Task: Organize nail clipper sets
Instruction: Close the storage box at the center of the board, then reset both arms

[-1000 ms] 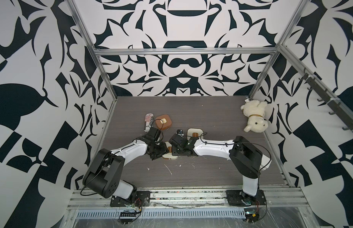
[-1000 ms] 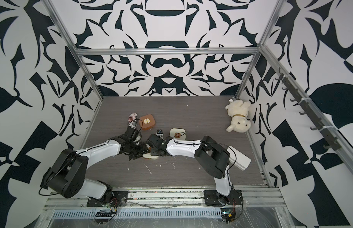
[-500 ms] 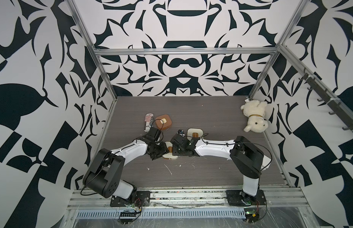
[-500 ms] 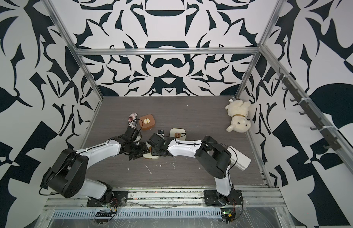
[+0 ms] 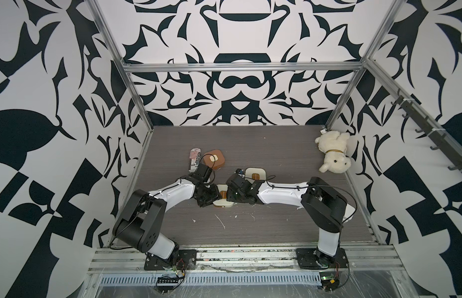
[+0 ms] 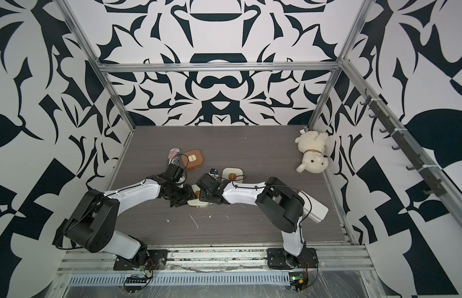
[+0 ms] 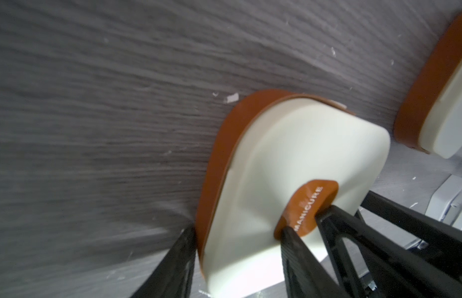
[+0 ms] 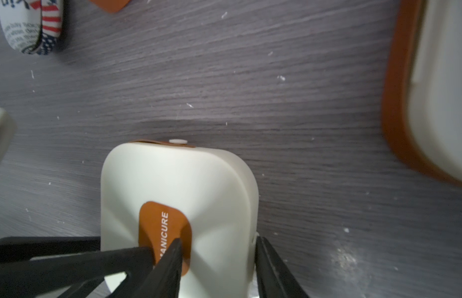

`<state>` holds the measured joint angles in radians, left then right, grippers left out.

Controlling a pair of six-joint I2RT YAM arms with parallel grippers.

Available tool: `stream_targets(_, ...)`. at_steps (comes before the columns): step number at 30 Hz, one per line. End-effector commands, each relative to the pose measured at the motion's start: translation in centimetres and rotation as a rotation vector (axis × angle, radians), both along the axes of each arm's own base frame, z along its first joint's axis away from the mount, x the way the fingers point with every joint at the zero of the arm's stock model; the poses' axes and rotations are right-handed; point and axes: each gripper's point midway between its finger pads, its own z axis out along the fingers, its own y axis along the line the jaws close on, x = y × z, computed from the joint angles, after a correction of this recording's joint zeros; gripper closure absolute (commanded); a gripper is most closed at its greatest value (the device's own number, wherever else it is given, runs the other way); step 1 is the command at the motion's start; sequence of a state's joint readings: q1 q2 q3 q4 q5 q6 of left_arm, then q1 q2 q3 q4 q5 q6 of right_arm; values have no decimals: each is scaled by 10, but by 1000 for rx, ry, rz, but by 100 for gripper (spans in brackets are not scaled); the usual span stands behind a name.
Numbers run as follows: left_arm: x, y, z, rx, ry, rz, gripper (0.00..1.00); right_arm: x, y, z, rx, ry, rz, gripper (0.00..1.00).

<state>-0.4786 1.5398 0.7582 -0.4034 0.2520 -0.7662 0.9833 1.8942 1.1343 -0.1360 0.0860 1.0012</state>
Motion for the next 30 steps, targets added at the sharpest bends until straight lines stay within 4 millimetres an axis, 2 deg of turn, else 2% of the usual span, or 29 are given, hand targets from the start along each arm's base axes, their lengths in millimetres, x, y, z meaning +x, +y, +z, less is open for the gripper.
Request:
stream_targets(1,-37,7,-39,93,144,-58,45,-46,-1,-60,-12,191,68,53)
stream_targets(9,-37,7,-42,95,144,-60,46,-53,1,-68,24,207,58,54)
stream_targets(14,-36,8,-39,96,138,-59,46,-49,5,-56,52,180,75,54)
stream_targets(17,-35,10,-33,114,130,-57,44,-44,-2,-47,26,157,67,54)
stream_targets(22,-31,20,-21,169,108,-53,35,-30,-29,-20,-52,78,47,50)
stream_targets(30,-17,34,15,269,42,-54,21,-16,-75,46,-184,-108,50,43)
